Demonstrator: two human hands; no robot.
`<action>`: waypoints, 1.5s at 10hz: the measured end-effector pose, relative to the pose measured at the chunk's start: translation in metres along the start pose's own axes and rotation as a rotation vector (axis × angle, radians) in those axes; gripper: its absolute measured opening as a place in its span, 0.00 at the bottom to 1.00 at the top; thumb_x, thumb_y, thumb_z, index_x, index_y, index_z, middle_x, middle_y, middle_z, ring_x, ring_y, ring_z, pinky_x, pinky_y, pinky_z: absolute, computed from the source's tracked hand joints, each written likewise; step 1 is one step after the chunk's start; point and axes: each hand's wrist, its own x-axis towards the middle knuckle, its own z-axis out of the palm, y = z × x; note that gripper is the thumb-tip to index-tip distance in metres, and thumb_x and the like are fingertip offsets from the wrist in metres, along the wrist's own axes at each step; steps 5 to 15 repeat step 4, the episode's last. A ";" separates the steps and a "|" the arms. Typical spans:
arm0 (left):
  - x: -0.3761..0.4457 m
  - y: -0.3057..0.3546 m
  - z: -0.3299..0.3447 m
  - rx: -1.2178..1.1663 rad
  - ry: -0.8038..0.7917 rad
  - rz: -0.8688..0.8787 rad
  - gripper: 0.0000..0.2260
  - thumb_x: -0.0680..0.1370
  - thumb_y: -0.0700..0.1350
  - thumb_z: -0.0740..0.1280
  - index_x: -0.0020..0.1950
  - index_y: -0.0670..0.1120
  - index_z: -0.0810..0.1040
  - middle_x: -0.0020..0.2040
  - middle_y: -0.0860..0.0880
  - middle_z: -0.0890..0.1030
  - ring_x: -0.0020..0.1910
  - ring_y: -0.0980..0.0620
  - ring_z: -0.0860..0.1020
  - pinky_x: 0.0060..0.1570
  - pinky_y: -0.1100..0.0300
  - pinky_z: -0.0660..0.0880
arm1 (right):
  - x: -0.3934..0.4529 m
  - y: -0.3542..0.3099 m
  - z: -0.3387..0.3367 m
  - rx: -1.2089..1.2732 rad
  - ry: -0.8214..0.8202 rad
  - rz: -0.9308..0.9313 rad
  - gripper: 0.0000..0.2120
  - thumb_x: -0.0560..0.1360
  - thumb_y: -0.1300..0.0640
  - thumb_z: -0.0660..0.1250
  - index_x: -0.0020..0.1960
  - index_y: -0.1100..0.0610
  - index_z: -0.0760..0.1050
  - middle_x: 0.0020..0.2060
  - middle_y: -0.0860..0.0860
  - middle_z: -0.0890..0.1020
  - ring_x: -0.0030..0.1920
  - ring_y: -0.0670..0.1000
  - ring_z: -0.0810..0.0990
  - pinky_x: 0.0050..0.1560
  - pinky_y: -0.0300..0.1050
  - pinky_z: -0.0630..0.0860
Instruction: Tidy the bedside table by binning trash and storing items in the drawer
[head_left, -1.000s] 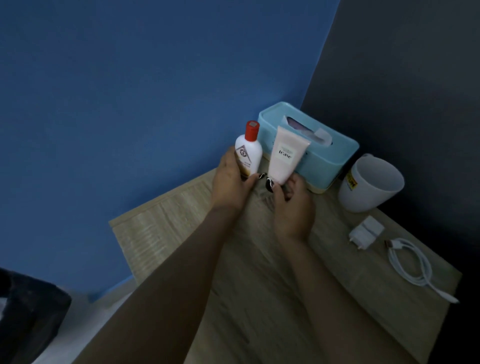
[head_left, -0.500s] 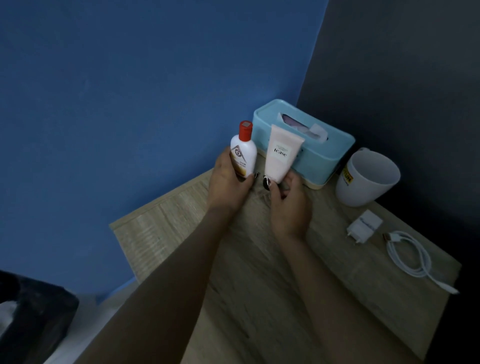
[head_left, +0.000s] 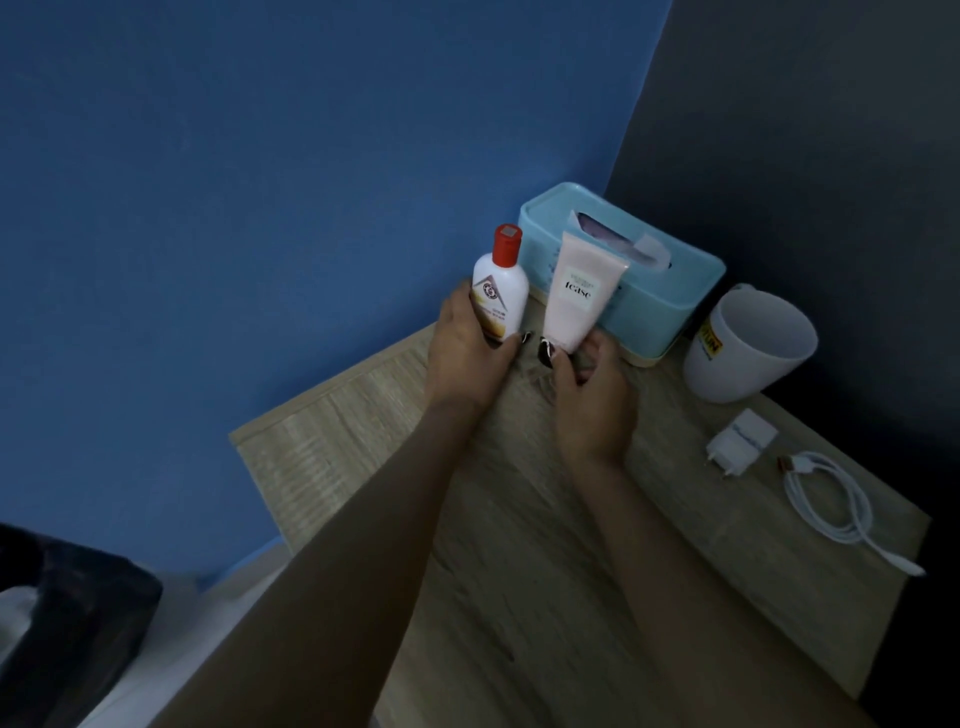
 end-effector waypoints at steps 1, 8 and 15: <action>0.001 0.001 0.001 -0.022 -0.019 -0.027 0.34 0.68 0.46 0.74 0.71 0.43 0.64 0.65 0.45 0.74 0.64 0.48 0.72 0.62 0.58 0.68 | -0.001 -0.004 -0.001 -0.002 0.016 0.014 0.20 0.74 0.49 0.69 0.64 0.51 0.73 0.50 0.47 0.84 0.48 0.46 0.82 0.45 0.40 0.74; -0.003 0.012 -0.010 -0.112 -0.099 -0.151 0.44 0.68 0.47 0.76 0.77 0.42 0.54 0.73 0.43 0.65 0.72 0.46 0.65 0.69 0.56 0.62 | 0.000 -0.008 -0.001 0.049 0.096 0.073 0.18 0.73 0.61 0.67 0.62 0.56 0.73 0.54 0.48 0.82 0.49 0.42 0.78 0.47 0.33 0.71; -0.003 0.012 -0.010 -0.112 -0.099 -0.151 0.44 0.68 0.47 0.76 0.77 0.42 0.54 0.73 0.43 0.65 0.72 0.46 0.65 0.69 0.56 0.62 | 0.000 -0.008 -0.001 0.049 0.096 0.073 0.18 0.73 0.61 0.67 0.62 0.56 0.73 0.54 0.48 0.82 0.49 0.42 0.78 0.47 0.33 0.71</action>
